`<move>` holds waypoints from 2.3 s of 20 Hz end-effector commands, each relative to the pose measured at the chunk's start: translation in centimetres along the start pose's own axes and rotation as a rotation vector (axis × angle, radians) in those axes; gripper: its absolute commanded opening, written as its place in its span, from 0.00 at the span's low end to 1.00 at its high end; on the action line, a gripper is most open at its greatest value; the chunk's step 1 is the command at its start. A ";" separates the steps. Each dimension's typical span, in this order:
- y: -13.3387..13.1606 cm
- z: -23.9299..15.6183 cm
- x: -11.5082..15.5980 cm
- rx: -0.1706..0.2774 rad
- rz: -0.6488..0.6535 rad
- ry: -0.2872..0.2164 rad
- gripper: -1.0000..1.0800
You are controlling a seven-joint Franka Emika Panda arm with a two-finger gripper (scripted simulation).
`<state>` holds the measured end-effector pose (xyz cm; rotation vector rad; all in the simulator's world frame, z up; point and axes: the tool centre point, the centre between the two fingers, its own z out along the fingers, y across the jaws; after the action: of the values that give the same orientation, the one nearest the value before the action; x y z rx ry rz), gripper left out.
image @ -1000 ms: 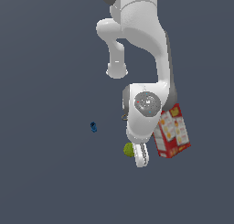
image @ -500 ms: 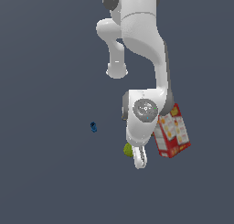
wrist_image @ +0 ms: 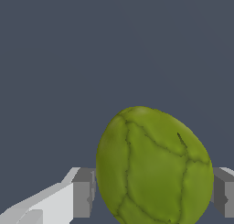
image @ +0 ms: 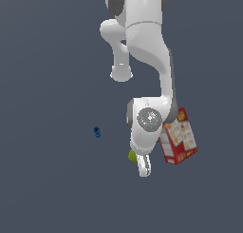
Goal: Pick up a designated object from a clutter of objects.
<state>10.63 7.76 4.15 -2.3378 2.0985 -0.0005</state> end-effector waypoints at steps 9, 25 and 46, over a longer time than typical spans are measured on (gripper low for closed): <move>0.0 0.0 -0.1 0.000 -0.001 0.000 0.00; 2.1 -7.0 -3.3 0.000 -0.001 0.000 0.00; 8.6 -29.7 -13.7 0.000 0.000 0.002 0.00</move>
<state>1.18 19.79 32.10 -2.3399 2.0992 -0.0012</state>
